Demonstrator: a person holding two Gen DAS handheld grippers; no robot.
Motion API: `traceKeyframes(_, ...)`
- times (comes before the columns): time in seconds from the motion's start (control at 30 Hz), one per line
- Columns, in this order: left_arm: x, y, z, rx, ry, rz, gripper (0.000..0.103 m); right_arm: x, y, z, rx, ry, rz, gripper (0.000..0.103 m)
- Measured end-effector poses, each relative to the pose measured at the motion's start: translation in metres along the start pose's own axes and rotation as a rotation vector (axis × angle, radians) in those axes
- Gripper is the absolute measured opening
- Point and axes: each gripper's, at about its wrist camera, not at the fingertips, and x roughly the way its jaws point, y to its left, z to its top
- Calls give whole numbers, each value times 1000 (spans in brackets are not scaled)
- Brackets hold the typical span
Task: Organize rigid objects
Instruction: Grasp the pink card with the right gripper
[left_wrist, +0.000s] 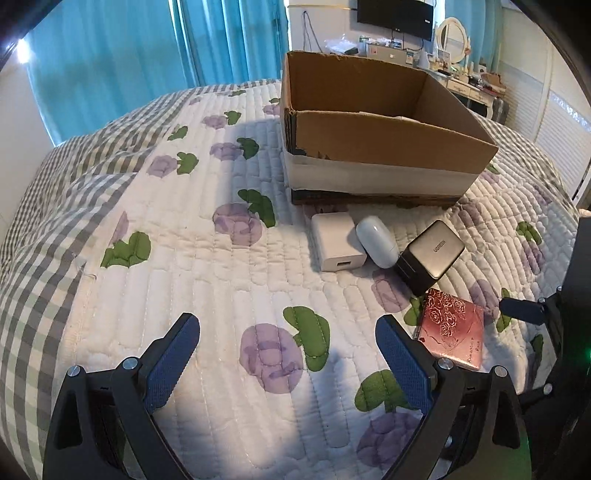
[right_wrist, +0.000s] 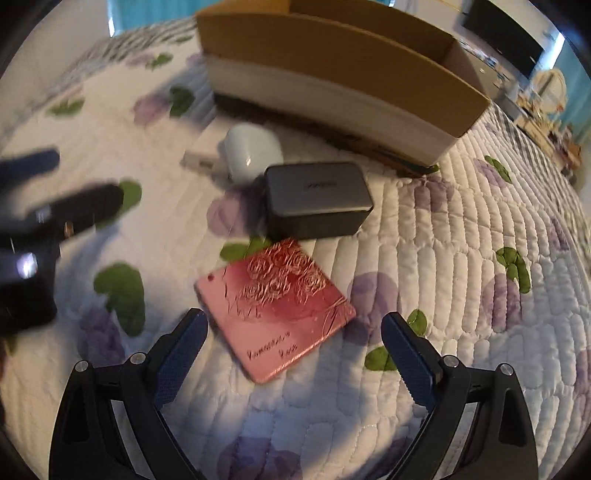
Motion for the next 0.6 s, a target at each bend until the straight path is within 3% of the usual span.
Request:
traceKeyframes(0.2,3,1,1,-5,13,13,98,12,3,-2,-34,21,-16,95)
traceKeyframes(0.3,3,1,0,-1,15,16,98,11,1,1,-24,-3,-17,83)
traceKeyframes(0.4,4,1,0,-2,16,16,98,3,-5,0,-5,-31,-27,80)
traceKeyframes(0.47,5,0,0,2,17,21,98,-7,-13,0,18,-70,-14,47)
traceKeyframes(0.5,5,0,0,3,18,23,98,-13,-16,1,20,-90,-21,39)
traceKeyframes(0.6,7,-2,0,10,26,34,98,-20,-21,8,-13,-125,-48,39)
